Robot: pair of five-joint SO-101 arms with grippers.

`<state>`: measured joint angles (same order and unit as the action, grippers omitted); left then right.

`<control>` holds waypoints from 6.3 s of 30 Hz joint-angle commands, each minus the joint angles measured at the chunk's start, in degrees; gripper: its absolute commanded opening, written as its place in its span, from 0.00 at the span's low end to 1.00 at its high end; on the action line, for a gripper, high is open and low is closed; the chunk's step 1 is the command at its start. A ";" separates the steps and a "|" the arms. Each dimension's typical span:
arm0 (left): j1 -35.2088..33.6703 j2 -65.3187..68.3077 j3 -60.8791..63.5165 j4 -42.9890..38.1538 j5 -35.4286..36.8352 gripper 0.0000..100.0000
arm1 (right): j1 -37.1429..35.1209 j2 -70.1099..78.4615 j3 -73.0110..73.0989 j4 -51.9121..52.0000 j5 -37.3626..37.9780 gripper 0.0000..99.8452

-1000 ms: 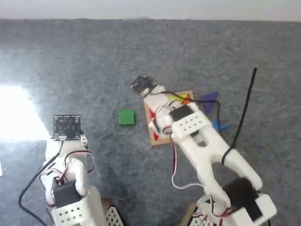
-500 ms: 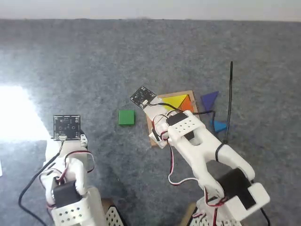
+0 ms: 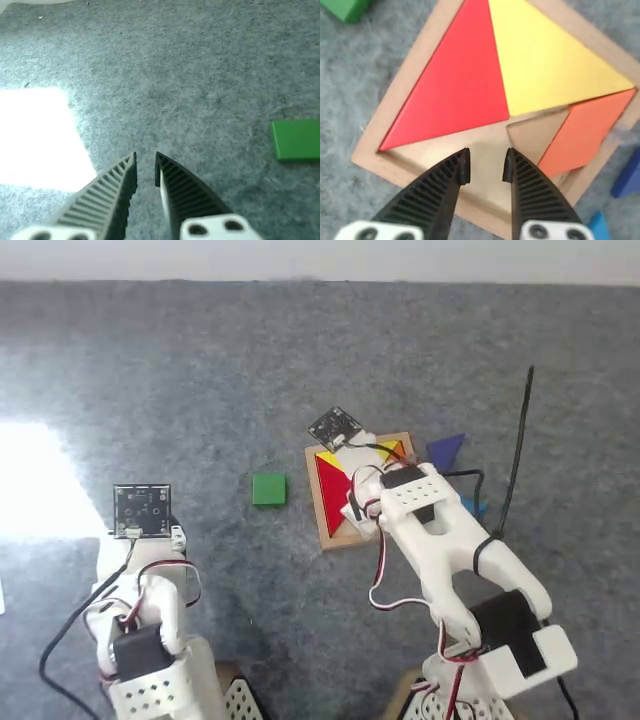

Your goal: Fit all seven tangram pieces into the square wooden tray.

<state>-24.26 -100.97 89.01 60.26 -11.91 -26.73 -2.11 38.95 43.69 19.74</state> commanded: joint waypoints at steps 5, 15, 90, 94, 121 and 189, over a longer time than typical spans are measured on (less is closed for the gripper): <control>0.26 -0.44 -0.48 -0.09 0.44 0.06 | 0.84 -0.31 -6.86 -0.40 0.70 0.14; 0.26 -0.53 0.04 -0.18 0.44 0.06 | 1.54 -9.98 -8.53 7.60 0.53 0.14; -2.55 -0.53 4.44 -7.47 0.88 0.06 | -23.96 30.73 -50.37 10.95 -33.23 0.30; -2.55 -0.53 4.44 -7.47 0.88 0.06 | -22.37 33.71 -50.37 10.95 -36.75 0.30; -1.14 -0.35 4.62 -7.30 0.79 0.06 | -19.12 38.02 -62.15 23.96 -33.93 0.09; -1.05 -0.62 5.14 -7.56 0.53 0.06 | -0.22 -1.89 -18.11 16.22 13.54 0.41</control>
<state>-25.67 -101.14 94.73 54.11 -11.56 -27.69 3.08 25.49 58.46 33.89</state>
